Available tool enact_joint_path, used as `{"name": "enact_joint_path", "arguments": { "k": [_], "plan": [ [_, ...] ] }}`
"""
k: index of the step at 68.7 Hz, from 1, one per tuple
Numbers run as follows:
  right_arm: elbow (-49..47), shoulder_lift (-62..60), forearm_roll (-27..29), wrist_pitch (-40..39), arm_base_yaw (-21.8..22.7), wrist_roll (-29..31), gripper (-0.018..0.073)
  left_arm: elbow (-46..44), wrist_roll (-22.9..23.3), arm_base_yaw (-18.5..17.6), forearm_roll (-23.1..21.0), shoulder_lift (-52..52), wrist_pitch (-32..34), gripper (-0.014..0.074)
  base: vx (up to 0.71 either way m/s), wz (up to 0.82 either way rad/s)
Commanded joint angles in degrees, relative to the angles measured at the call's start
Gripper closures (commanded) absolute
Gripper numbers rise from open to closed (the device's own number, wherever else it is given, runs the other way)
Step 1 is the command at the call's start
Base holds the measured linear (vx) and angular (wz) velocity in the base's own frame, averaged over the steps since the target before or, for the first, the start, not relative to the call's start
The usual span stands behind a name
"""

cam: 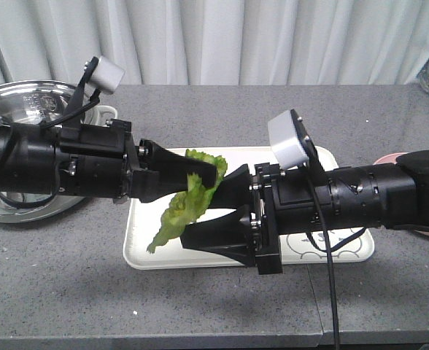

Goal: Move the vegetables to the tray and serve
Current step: 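Grasp the lettuce with the right gripper from the left gripper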

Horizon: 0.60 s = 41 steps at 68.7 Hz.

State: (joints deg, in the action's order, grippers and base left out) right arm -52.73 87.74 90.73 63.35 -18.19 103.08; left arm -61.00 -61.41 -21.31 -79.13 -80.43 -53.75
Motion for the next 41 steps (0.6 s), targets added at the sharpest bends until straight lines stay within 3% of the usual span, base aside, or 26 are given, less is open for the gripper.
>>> {"name": "enact_joint_path", "arguments": {
  "k": [1, 23, 41],
  "plan": [
    [-1.8, -2.8, 4.9, 0.6, 0.4, -0.9, 0.0063, -1.6, -0.3, -0.2, -3.2, 1.8, -0.6, 0.0603, 0.0, 0.0],
    [-1.8, -2.7, 4.4, 4.4, 0.4, -1.0, 0.0063, -1.6, -0.3, -0.2, -3.2, 1.8, 1.9, 0.0603, 0.0, 0.0],
    [-1.8, -2.7, 9.3, 3.1, 0.4, -1.1, 0.0063, -1.6, -0.3, -0.2, -3.2, 1.8, 2.5, 0.0603, 0.0, 0.0]
  ]
}}
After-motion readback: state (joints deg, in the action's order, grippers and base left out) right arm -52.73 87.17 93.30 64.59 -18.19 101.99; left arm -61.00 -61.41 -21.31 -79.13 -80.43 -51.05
